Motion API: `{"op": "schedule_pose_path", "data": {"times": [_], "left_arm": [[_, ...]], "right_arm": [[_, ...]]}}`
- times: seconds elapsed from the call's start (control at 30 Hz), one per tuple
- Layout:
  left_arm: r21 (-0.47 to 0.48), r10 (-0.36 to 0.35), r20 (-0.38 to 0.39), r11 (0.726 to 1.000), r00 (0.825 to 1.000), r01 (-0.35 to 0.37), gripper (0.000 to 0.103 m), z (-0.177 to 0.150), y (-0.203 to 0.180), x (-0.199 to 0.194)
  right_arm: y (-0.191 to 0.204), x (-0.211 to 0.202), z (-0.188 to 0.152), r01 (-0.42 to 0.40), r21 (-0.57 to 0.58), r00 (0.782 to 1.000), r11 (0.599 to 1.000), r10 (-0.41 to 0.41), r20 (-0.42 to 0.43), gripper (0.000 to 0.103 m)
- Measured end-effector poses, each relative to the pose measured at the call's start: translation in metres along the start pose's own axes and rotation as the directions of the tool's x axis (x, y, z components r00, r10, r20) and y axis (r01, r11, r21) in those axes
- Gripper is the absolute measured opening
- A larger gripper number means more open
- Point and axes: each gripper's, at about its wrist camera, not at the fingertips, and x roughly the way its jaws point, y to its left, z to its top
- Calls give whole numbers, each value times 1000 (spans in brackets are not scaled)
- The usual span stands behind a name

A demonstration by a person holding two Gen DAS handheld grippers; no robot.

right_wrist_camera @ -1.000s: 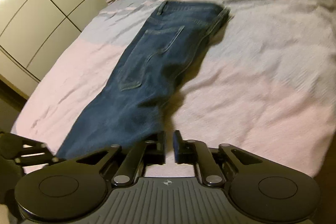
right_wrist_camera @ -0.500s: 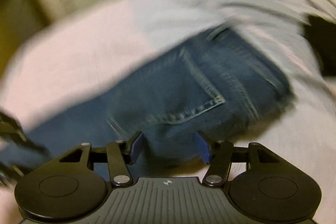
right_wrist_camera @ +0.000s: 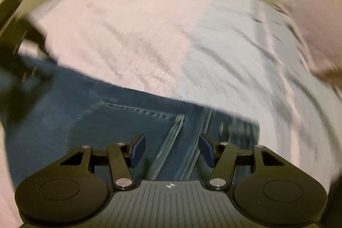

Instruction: Fold clothes

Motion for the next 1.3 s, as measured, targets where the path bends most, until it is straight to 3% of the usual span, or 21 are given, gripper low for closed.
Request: {"op": "schedule_pose_path", "data": {"times": [0.1, 0.2, 0.27, 0.33, 0.4, 0.43, 0.47, 0.53, 0.67, 0.9, 1.0, 1.03, 1.07, 1.17, 1.3], "left_arm": [[-41, 13, -28, 999, 1000, -14, 36, -1, 27, 11], [-81, 25, -57, 996, 998, -29, 35, -2, 53, 22], [-98, 20, -65, 995, 998, -27, 31, -5, 64, 26], [-89, 18, -59, 996, 998, -23, 27, -8, 63, 26], [-59, 29, -68, 998, 997, -33, 1, -11, 60, 25], [-54, 32, -63, 998, 998, -35, 1, -12, 60, 24], [-51, 34, -55, 998, 998, -37, 1, -12, 59, 23], [-51, 41, -33, 998, 999, -42, 1, -11, 59, 16], [-75, 53, 7, 996, 999, -52, 1, -9, 70, 7], [-112, 42, -15, 993, 999, -44, 3, -5, 88, 29], [-132, 57, -24, 989, 998, -60, 10, -5, 88, 32], [-138, 72, -19, 988, 997, -74, 12, -7, 88, 28], [-139, 87, -16, 986, 996, -89, 13, -10, 87, 21], [-137, 122, -2, 983, 993, -121, 13, -19, 77, -2], [-124, 107, 51, 987, 993, -100, 13, -27, 40, -32]], "right_arm": [[-1, 32, 21, -50, -205, 998, 978, 39, -56, 58], [9, 65, 39, -150, -375, 983, 915, 99, -152, 58], [13, 87, 46, -195, -437, 971, 878, 110, -213, 58], [16, 104, 51, -227, -437, 959, 870, 122, -254, 58], [17, 116, 55, -241, -397, 951, 886, 134, -279, 58], [17, 118, 55, -241, -376, 947, 895, 132, -293, 53], [16, 119, 56, -241, -354, 943, 904, 131, -306, 31], [15, 116, 59, -231, -327, 941, 916, 125, -315, 8], [12, 96, 68, -192, -341, 955, 920, 94, -282, 5], [7, 124, 65, -156, -307, 957, 939, 67, -282, 6], [7, 126, 62, -105, -262, 971, 959, 42, -235, 25], [6, 119, 62, -68, -234, 978, 970, 17, -210, 43], [2, 109, 60, -32, -186, 982, 982, -4, -191, 48], [-9, 77, 52, 70, -35, 987, 997, -74, -139, 48], [-12, 21, 17, 105, 260, 992, 960, -83, -94, 48]]}}
